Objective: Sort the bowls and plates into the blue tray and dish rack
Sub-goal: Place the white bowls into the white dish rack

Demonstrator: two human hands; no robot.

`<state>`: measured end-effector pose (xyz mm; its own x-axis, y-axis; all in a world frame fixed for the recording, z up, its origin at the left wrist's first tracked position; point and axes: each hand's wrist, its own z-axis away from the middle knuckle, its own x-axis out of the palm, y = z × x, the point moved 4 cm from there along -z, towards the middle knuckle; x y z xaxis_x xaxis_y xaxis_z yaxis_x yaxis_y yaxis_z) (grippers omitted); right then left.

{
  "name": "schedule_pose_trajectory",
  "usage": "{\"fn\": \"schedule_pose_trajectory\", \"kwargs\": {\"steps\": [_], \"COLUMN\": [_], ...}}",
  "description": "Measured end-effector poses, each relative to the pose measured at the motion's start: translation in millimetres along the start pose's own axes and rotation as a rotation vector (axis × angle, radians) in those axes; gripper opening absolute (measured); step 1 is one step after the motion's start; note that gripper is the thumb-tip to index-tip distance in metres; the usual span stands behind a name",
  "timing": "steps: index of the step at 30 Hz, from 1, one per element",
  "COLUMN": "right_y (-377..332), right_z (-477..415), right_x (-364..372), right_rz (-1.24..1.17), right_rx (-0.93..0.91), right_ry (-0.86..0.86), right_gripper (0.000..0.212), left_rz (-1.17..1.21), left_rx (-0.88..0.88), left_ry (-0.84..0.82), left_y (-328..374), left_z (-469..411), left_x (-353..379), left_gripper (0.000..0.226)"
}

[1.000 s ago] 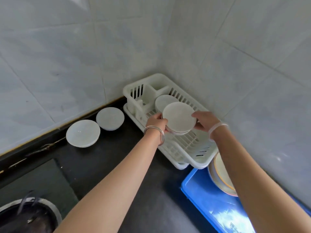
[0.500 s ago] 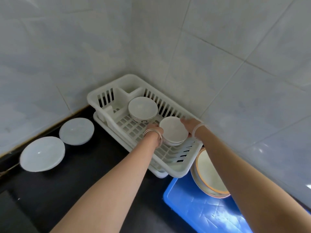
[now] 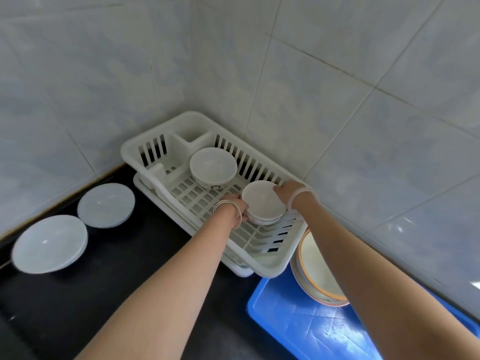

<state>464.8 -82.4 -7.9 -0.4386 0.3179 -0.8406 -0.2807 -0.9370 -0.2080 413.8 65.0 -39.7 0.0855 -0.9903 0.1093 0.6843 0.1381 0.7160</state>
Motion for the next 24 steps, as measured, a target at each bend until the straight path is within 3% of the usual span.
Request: {"fn": "schedule_pose_trajectory", "kwargs": {"steps": [6,13,20,24], "right_y": [4,1,-34,-80], "right_z": [4,24,80,120], "right_x": [3,-2,-12,9], "right_rz": [0.082,0.145,-0.144,-0.283], "right_rx": [-0.035,-0.048,-0.239,-0.377], "right_ry": [0.04,0.14,0.223,0.177], "right_gripper": [0.046,0.044,0.041,0.034], "left_rz": [-0.043,-0.26,-0.314,-0.393], "left_rx": [0.04,0.143,0.325,0.446], "left_ry": [-0.001,0.021,0.06,0.265], "left_y": [-2,7,19,5], "left_z": [-2,8,54,93], "left_x": [1,-6,-45,-101], "left_gripper": [0.054,0.038,0.033,0.042]}}
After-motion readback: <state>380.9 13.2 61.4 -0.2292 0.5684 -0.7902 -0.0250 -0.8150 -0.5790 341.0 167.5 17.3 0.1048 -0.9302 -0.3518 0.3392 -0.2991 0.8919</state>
